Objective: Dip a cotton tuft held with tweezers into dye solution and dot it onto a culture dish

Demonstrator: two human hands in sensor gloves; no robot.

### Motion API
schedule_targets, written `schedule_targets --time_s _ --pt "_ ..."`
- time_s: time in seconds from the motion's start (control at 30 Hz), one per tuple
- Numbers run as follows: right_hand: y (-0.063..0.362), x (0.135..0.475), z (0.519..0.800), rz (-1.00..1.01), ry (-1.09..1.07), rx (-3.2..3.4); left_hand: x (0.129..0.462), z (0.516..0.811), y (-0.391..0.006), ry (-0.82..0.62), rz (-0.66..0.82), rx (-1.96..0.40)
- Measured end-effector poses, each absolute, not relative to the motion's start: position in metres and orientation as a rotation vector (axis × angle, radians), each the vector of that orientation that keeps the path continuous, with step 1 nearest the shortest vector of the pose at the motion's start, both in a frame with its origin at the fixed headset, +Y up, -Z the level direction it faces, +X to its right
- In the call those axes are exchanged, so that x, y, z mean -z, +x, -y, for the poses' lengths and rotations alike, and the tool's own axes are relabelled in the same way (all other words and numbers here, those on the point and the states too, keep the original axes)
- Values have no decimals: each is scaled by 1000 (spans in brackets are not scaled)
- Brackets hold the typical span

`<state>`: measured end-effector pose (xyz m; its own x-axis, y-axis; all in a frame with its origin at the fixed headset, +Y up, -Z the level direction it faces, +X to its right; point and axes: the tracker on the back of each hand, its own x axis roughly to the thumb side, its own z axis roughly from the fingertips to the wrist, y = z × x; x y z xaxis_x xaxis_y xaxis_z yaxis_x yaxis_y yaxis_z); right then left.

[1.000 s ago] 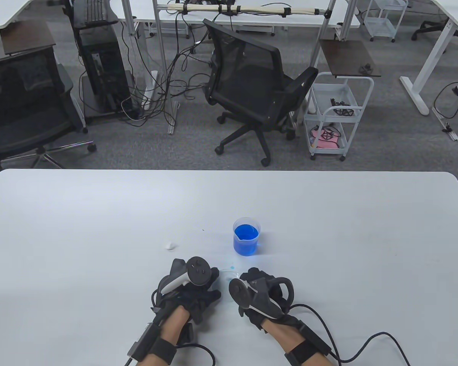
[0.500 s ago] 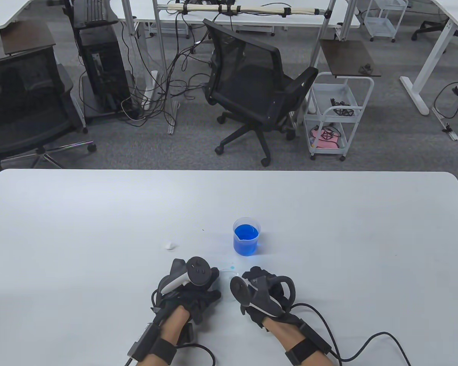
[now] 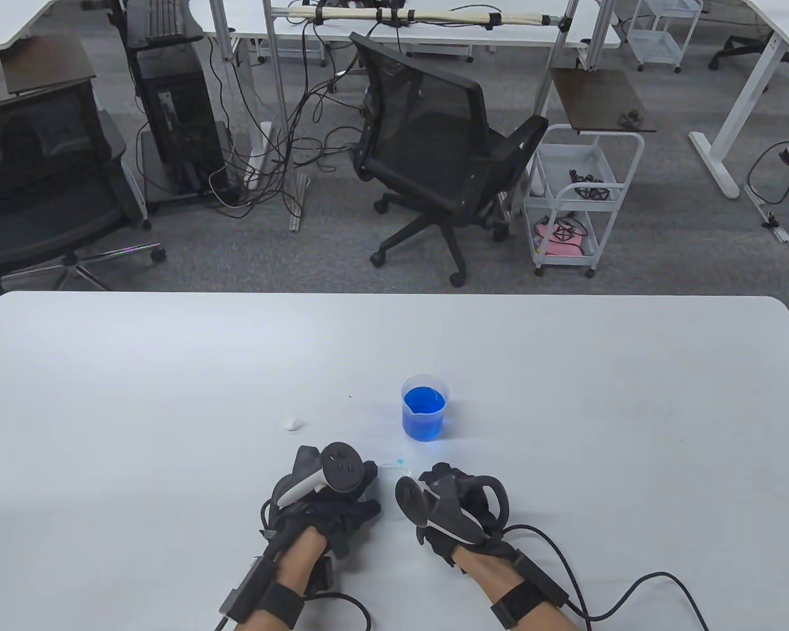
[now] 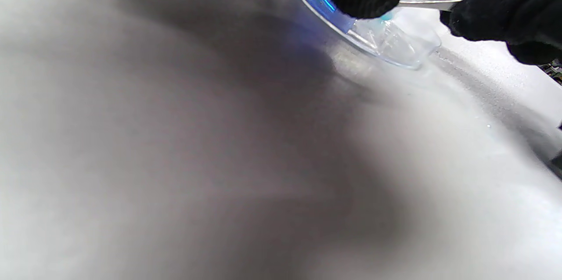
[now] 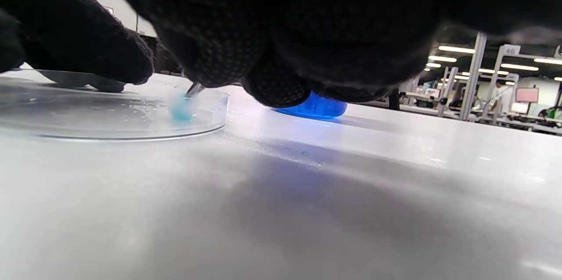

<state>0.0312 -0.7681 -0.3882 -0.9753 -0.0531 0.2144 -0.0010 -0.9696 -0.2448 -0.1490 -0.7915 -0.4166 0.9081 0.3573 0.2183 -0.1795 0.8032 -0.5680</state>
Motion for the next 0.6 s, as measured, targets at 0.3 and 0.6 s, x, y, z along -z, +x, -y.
schedule_targets --time_s 0.3,0.6 --pt "42 376 749 -472 -337 3119 417 791 -149 -570 326 -293" --pt "35 378 774 -362 -385 3053 417 791 -149 -573 320 -292"
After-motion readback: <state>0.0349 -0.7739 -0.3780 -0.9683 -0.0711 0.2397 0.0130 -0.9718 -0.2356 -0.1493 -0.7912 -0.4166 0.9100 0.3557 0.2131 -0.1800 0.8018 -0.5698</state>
